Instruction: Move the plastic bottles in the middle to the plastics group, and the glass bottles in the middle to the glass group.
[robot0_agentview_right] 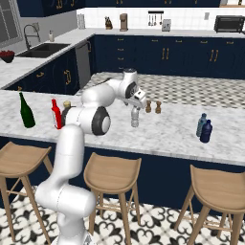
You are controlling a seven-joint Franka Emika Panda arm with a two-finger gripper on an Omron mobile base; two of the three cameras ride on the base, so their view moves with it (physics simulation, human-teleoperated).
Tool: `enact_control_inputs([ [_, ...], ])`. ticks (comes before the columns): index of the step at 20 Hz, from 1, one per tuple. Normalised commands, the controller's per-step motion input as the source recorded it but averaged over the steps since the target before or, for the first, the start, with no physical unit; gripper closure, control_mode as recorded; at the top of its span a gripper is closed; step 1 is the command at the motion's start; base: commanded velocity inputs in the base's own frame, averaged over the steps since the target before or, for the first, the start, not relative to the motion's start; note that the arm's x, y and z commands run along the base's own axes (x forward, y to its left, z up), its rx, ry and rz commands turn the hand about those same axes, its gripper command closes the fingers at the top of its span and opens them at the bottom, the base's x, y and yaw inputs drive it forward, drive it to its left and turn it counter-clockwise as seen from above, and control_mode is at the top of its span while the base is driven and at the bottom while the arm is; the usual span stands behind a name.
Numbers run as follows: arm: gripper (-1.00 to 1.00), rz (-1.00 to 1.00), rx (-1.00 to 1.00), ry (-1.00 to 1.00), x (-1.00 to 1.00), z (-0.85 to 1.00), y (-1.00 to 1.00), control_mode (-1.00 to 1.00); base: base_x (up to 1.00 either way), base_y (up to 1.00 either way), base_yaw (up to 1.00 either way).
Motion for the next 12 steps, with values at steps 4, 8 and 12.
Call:
enact_control_inputs([
  [4,-1.0,0.0,0.0,0.07,-0.04,0.0,-0.02,-1.0,0.0,0.0,0.0],
  [8,-1.0,0.01,0.0,0.03,-0.13,0.0,0.0,-1.0,0.0,0.0,0.0],
  [12,-1.0,0.0,0.0,0.0,-0.37,0.0,0.0,-1.0,0.0,0.0,0.0],
])
